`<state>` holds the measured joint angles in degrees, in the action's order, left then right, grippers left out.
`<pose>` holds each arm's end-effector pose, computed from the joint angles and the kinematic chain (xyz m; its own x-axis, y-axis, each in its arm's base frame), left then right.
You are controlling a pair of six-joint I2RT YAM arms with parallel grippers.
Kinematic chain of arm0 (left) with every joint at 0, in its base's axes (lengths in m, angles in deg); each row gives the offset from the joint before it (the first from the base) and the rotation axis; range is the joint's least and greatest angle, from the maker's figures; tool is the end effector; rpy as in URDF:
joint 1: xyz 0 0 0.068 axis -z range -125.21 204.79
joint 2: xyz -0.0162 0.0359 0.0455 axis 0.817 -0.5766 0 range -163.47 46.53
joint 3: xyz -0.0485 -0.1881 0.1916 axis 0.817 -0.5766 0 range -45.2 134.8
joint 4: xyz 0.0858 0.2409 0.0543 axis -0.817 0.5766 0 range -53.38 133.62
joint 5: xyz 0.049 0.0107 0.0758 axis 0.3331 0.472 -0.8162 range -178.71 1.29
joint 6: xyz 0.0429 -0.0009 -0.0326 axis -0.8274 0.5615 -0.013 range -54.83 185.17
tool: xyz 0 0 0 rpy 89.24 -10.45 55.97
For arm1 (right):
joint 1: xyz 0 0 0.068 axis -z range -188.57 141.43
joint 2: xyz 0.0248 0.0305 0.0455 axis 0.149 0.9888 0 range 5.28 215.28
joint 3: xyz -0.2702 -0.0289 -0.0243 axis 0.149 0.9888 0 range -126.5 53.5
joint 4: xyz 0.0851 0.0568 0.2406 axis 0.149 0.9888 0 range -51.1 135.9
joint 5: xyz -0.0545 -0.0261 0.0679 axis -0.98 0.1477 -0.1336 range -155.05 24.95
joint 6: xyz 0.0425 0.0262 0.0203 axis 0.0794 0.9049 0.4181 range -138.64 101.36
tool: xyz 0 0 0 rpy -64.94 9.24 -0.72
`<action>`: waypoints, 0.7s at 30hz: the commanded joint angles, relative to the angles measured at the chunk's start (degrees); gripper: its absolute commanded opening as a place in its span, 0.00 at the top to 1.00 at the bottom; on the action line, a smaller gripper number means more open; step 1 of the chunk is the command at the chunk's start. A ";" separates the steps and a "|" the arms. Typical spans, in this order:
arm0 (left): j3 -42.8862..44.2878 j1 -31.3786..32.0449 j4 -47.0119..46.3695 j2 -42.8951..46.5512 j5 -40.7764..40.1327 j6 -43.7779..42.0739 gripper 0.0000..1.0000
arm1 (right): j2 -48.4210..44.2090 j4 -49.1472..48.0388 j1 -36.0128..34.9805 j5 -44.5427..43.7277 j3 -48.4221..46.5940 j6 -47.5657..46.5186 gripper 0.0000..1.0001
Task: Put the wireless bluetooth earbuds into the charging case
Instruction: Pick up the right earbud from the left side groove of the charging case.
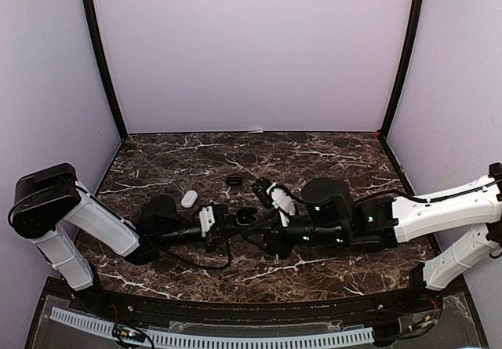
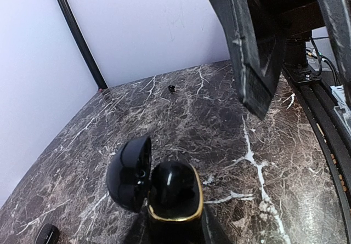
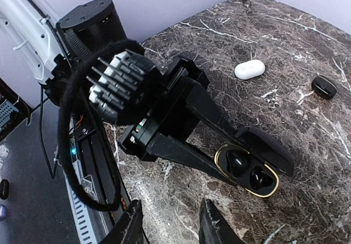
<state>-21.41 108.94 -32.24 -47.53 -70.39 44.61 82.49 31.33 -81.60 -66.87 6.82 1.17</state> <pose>0.1582 -0.2380 0.1639 0.3214 0.1243 -0.9388 0.8978 0.2751 0.3438 0.0899 0.2903 0.2554 -0.4282 -0.2427 -0.8705 -0.8528 0.4272 0.3003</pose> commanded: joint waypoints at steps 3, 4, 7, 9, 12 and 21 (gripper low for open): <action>2.22 -0.27 0.14 -0.24 -2.26 -1.68 0.91 | 3.80 5.28 0.30 -4.66 -5.87 9.10 0.66; 2.22 -0.27 0.19 -0.31 -2.54 -1.75 0.91 | 3.78 5.25 0.45 -5.45 -5.87 10.37 0.66; 2.04 -0.27 0.05 -0.37 -3.19 -2.03 0.91 | 3.04 5.49 1.29 -6.84 -4.99 13.42 0.66; 1.94 -0.27 -0.14 -0.48 -3.36 -2.11 0.91 | 2.46 5.70 2.08 -6.73 -4.35 14.53 0.67; 1.94 -0.27 -0.42 -0.91 -3.47 -2.29 0.91 | 2.52 5.73 3.65 -4.13 -4.46 15.51 0.67; 2.44 -0.27 -1.03 -2.22 -4.24 -2.97 0.91 | 5.85 7.61 5.49 0.61 -7.37 16.13 0.67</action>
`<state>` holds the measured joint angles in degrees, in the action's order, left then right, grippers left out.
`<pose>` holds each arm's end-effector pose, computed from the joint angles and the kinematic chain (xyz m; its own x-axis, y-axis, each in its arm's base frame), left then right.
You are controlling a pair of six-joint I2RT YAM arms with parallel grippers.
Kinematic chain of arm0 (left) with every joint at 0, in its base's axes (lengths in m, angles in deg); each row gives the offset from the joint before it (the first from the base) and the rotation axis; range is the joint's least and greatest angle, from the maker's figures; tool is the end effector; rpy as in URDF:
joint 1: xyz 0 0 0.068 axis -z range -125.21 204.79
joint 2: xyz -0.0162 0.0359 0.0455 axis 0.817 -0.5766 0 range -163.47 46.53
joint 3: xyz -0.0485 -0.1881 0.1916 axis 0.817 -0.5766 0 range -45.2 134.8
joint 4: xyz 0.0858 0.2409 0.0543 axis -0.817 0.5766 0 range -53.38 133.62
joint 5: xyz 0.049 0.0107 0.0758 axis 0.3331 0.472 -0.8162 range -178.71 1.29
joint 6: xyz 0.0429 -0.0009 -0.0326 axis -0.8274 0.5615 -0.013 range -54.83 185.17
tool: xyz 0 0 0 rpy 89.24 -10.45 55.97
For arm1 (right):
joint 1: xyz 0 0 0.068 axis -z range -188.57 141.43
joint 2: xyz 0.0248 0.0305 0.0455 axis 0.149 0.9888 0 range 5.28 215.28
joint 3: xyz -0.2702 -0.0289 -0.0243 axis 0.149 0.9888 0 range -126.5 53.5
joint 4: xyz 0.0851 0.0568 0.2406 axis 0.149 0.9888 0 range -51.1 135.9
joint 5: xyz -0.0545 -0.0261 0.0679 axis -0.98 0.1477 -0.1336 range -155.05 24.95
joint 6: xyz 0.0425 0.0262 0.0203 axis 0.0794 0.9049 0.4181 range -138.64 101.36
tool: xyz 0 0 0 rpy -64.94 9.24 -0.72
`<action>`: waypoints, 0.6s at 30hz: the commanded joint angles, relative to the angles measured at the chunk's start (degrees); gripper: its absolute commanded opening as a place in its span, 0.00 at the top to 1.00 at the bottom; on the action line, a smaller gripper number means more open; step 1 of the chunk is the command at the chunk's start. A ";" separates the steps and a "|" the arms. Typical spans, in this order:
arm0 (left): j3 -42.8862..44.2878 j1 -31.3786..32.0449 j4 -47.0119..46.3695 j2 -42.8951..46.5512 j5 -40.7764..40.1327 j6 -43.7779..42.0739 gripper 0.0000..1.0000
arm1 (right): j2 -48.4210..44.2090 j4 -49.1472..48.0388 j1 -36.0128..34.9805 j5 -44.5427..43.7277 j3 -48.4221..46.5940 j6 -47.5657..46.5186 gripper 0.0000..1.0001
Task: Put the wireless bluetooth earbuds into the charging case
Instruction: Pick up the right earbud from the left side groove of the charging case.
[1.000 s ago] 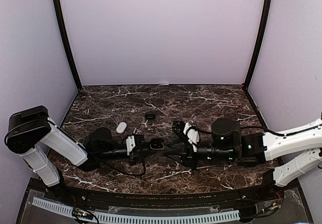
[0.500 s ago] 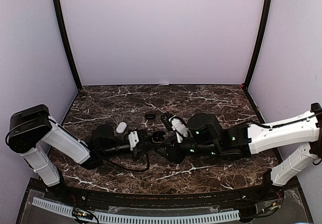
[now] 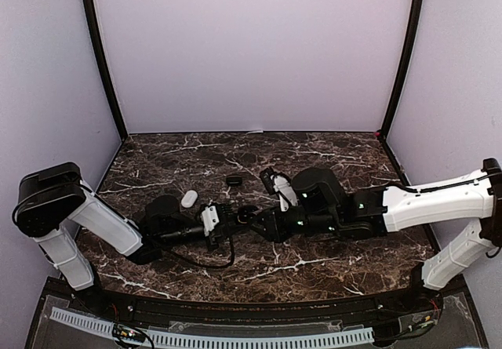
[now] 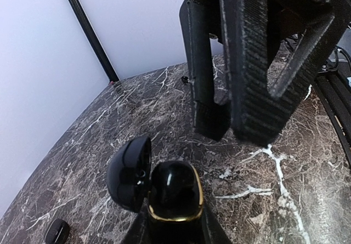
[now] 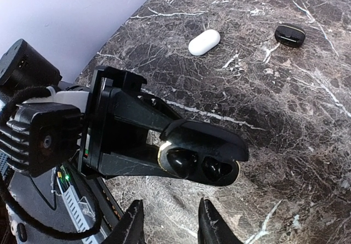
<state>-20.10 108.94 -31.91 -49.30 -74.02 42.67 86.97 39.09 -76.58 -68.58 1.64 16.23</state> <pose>0.1640 -0.2425 0.1606 0.3361 0.1668 -0.9269 0.8701 0.3217 0.3734 0.1215 0.2949 0.2501 -0.6714 -0.1387 -0.7280 -0.6359 0.6124 0.4697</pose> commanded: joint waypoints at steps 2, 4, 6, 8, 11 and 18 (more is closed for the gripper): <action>1.37 -0.27 -1.36 -0.66 -0.82 -1.20 0.91 | 1.85 0.46 0.66 2.41 -2.78 1.07 0.67; 1.47 -0.27 -1.43 -0.76 -1.05 -1.35 0.91 | 2.14 1.11 0.92 2.28 -3.41 1.16 0.67; 1.53 -0.27 -1.41 -0.92 -1.39 -1.40 0.91 | 2.37 1.38 1.23 2.36 -3.83 1.33 0.68; 1.47 -0.27 -1.51 -0.86 -1.43 -1.49 0.91 | 2.93 1.23 1.58 3.01 -3.91 1.19 0.69; 1.40 -0.27 -1.61 -0.89 -1.34 -1.46 0.91 | 4.15 1.42 2.28 3.81 -4.44 1.05 0.69; 0.89 -0.27 -1.52 -0.63 -1.42 -1.64 0.91 | 5.72 1.75 3.34 3.58 -5.90 2.02 0.70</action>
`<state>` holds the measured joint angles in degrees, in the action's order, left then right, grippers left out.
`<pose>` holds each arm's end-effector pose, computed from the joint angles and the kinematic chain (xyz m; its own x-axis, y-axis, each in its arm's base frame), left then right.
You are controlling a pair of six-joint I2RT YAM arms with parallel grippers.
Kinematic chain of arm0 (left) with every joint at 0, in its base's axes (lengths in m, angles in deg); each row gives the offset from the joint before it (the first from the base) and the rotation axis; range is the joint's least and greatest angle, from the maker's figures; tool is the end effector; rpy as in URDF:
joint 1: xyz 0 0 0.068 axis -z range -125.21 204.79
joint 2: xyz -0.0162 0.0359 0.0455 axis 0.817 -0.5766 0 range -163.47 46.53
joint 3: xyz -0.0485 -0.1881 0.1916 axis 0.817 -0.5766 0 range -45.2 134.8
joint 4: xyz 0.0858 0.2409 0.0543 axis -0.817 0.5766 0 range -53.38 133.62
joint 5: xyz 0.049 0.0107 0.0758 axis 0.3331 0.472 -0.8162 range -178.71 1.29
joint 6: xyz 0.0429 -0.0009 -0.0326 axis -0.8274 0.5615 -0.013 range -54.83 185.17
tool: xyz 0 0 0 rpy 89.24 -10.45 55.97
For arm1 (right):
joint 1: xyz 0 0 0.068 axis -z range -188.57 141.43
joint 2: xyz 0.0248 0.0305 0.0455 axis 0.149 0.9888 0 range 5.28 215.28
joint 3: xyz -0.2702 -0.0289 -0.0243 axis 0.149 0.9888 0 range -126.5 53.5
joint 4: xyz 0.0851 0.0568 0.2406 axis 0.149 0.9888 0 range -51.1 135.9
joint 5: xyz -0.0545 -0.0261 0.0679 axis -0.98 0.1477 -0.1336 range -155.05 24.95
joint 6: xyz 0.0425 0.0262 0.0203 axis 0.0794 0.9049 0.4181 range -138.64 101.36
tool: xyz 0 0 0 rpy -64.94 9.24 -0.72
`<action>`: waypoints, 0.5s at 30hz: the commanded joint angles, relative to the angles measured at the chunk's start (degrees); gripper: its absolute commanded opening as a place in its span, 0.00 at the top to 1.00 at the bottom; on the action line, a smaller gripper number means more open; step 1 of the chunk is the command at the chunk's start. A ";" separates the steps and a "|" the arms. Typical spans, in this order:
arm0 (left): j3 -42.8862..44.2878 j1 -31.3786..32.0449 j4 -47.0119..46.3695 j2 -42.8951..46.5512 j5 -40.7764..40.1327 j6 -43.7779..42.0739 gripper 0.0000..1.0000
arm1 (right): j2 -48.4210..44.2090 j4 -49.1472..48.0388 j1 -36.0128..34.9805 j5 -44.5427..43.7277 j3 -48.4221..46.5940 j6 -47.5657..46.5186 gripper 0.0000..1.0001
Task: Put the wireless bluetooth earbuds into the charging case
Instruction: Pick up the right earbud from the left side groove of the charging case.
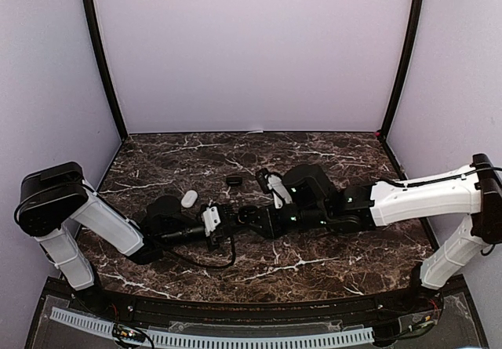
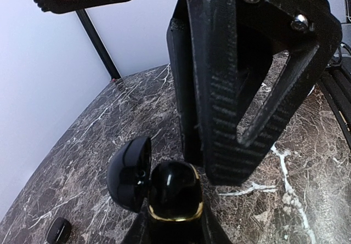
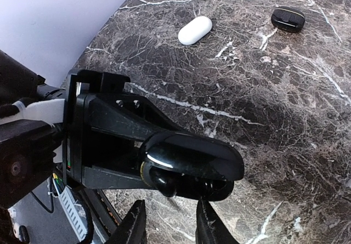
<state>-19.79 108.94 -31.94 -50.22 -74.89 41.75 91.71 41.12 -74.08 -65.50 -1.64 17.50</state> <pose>0.1657 -0.2438 0.1576 0.3423 0.1851 -0.9212 0.8618 0.3288 0.3863 0.1394 0.3050 0.2405 -0.7199 -0.1578 -0.6759 -0.5978 0.6359 0.4882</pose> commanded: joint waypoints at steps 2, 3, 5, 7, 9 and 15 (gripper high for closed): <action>0.56 -0.27 -1.41 0.24 -0.36 -0.98 0.91 | 1.56 0.06 1.08 0.85 -3.44 0.73 0.70; 0.60 -0.27 -1.34 0.17 -0.35 -1.17 0.91 | 1.81 -0.04 1.14 1.28 -3.70 0.56 0.70; 0.69 -0.27 -1.10 0.08 -0.36 -1.48 0.91 | 2.06 -0.24 1.18 1.58 -3.96 0.34 0.71; 0.68 -0.27 -0.97 -0.01 -0.59 -1.92 0.91 | 2.22 -0.33 1.27 1.75 -4.02 0.33 0.71; 0.75 -0.27 -0.97 -0.18 -0.64 -2.13 0.91 | 2.33 -0.30 1.27 1.66 -4.14 0.43 0.71; 0.54 -0.26 -1.55 -0.44 0.37 -3.21 0.91 | 2.92 -0.11 1.53 0.47 -4.90 0.94 0.74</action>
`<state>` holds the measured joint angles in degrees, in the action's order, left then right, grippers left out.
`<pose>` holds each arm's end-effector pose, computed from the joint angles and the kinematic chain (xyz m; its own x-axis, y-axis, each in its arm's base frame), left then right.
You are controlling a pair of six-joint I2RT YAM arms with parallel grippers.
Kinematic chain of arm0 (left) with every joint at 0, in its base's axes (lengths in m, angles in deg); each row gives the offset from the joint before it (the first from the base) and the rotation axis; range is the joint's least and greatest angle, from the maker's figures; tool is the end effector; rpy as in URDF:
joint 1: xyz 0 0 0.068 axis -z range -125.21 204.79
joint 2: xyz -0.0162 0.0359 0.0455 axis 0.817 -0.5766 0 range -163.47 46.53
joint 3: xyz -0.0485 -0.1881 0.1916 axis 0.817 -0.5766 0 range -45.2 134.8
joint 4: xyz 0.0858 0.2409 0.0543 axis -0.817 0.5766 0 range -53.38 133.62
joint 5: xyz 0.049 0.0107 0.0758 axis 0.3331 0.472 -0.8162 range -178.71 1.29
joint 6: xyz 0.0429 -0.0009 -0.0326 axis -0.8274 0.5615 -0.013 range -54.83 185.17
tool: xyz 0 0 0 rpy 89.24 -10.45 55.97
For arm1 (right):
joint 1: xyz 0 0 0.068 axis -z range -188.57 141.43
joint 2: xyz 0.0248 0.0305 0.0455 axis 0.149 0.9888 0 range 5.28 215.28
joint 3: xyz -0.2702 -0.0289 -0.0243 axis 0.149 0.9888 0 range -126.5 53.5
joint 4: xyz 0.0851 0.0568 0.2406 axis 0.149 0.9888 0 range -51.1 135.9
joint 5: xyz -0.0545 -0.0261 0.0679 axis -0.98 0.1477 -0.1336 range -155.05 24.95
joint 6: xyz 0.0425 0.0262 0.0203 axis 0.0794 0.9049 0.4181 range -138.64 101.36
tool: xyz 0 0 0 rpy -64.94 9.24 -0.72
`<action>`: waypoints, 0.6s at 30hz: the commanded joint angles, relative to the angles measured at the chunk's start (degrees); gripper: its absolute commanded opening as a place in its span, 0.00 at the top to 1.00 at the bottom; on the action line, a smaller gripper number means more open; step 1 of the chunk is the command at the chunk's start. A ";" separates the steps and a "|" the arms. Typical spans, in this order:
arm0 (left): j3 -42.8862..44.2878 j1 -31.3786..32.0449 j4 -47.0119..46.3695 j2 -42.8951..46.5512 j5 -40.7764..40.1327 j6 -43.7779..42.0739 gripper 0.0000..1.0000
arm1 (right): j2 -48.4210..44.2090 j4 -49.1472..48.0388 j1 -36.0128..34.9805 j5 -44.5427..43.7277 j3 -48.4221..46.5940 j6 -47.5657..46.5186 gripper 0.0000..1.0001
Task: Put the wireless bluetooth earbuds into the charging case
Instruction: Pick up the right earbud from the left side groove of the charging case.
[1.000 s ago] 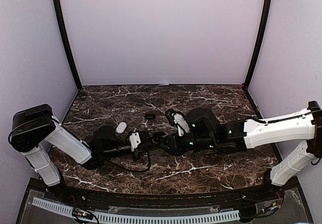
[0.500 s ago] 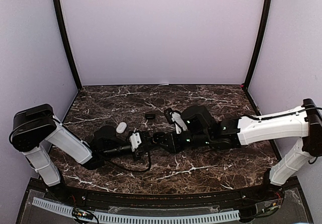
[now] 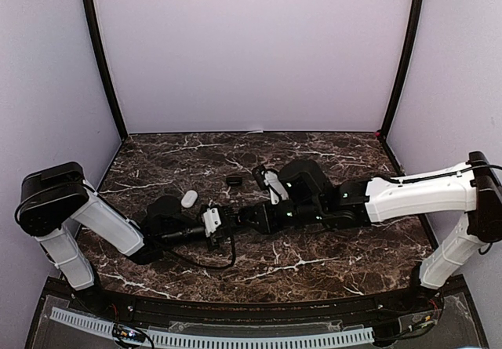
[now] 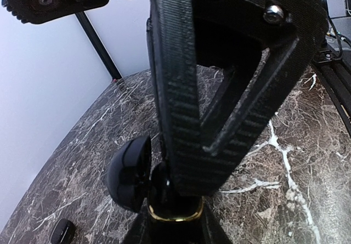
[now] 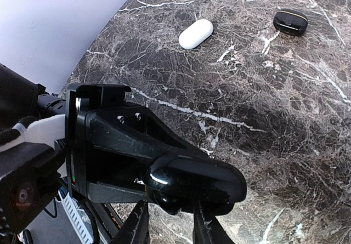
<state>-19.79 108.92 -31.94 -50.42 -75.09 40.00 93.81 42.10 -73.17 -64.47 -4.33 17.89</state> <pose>0.1659 -0.2438 0.1566 0.3660 0.1991 -0.9091 0.8505 0.3250 0.4136 0.1479 0.3121 0.2428 -0.7320 -0.1541 -0.6636 -0.5864 0.6385 0.4985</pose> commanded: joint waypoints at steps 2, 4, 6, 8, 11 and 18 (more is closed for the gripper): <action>0.35 -0.17 -1.90 -0.34 0.76 -1.84 0.91 | 0.98 -1.01 0.61 -0.99 -2.36 0.72 0.75; 0.33 -0.16 -2.02 -0.48 0.83 -2.22 0.91 | 1.03 -1.22 0.61 -1.18 -2.30 0.89 0.76; 0.25 -0.16 -2.15 -0.60 0.71 -2.42 0.92 | 1.24 -1.31 0.61 -1.12 -2.39 0.91 0.76; 0.30 -0.08 -2.20 -0.68 0.55 -2.51 0.92 | 1.65 -1.20 0.61 -0.90 -2.61 0.99 0.76; 0.51 -0.07 -2.10 -0.70 0.36 -2.60 0.92 | 2.41 -0.82 0.61 -0.48 -2.95 1.01 0.77; 0.62 0.01 -2.15 -0.98 0.13 -2.69 0.92 | 2.64 -0.30 0.61 -0.05 -3.64 0.83 0.78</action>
<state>-19.79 108.92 -32.05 -51.42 -75.15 37.95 96.06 42.63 -72.95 -64.73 -6.32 18.39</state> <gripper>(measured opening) 0.250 0.230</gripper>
